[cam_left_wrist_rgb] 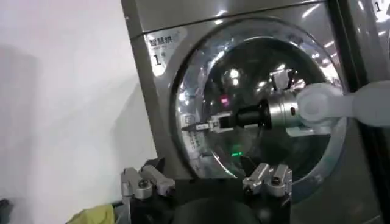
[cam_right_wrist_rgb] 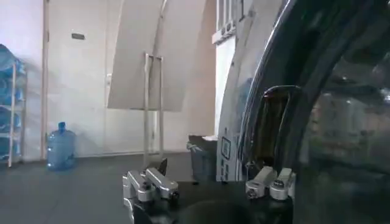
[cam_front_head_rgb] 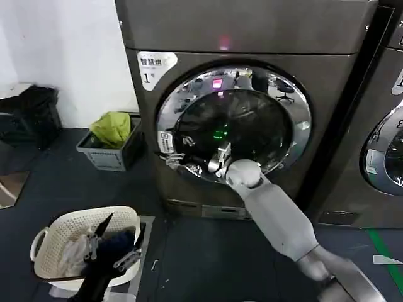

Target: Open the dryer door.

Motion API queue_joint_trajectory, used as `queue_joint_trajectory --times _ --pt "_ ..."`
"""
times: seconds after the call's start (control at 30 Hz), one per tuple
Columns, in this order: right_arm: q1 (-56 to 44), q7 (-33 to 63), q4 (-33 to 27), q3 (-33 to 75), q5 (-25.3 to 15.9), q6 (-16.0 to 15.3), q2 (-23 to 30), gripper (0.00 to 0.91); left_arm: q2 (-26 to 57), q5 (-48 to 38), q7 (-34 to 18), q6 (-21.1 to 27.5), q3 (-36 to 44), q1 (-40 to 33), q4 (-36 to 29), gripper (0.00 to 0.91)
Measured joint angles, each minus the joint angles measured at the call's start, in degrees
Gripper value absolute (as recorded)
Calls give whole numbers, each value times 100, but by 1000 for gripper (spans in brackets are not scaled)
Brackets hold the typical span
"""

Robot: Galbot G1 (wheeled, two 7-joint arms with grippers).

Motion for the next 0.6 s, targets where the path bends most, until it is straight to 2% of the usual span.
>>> queue_joint_trajectory --times 0.3,0.6 --pt "-22 -346 162 -20 86 -126 -163 907 6 -22 0 1 -36 -13 -1 907" --pt "-62 -1131 390 32 317 -357 -454 907 23 -105 7 71 -86 -120 81 907"
